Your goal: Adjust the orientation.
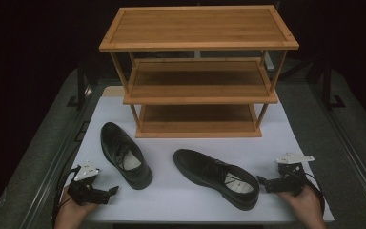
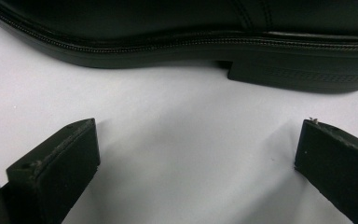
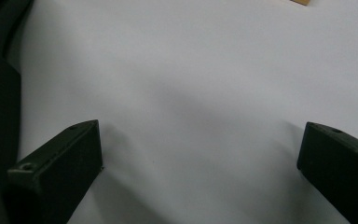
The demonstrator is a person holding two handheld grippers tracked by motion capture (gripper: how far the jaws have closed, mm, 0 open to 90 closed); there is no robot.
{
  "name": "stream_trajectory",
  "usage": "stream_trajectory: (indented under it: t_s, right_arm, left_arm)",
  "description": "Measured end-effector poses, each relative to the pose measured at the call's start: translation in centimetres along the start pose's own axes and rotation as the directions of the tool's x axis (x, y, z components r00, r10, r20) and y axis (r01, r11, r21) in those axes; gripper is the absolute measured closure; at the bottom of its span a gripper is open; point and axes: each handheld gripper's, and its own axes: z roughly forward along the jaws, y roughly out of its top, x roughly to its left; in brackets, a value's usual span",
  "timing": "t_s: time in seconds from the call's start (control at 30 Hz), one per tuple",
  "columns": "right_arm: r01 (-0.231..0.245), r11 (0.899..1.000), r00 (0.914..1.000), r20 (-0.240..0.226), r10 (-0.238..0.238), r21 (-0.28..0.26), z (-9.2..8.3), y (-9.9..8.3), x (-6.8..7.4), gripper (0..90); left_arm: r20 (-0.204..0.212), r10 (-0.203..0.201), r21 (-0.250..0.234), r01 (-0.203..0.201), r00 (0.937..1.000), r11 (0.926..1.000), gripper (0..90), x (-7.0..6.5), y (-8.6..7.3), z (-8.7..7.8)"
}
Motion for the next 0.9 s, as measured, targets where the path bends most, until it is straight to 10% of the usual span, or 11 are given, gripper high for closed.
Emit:
stream_trajectory:
  t_s: [0.37, 0.9]
  right_arm:
    - [0.0, 1.0, 1.0, 0.0, 0.0, 0.0, 0.0, 0.0, 0.0, 0.0]
    - [-0.003, 1.0, 1.0, -0.002, 0.003, 0.0, 0.0, 0.0, 0.0, 0.0]
  left_arm:
    - [0.0, -0.033, -0.018, 0.033, 0.9995, 0.9993, 7.9, 0.3, -0.1, -0.6]
    - [0.026, -0.075, -0.068, 0.076, 0.9969, 0.9948, 80.2, 2.7, 2.9, -3.0]
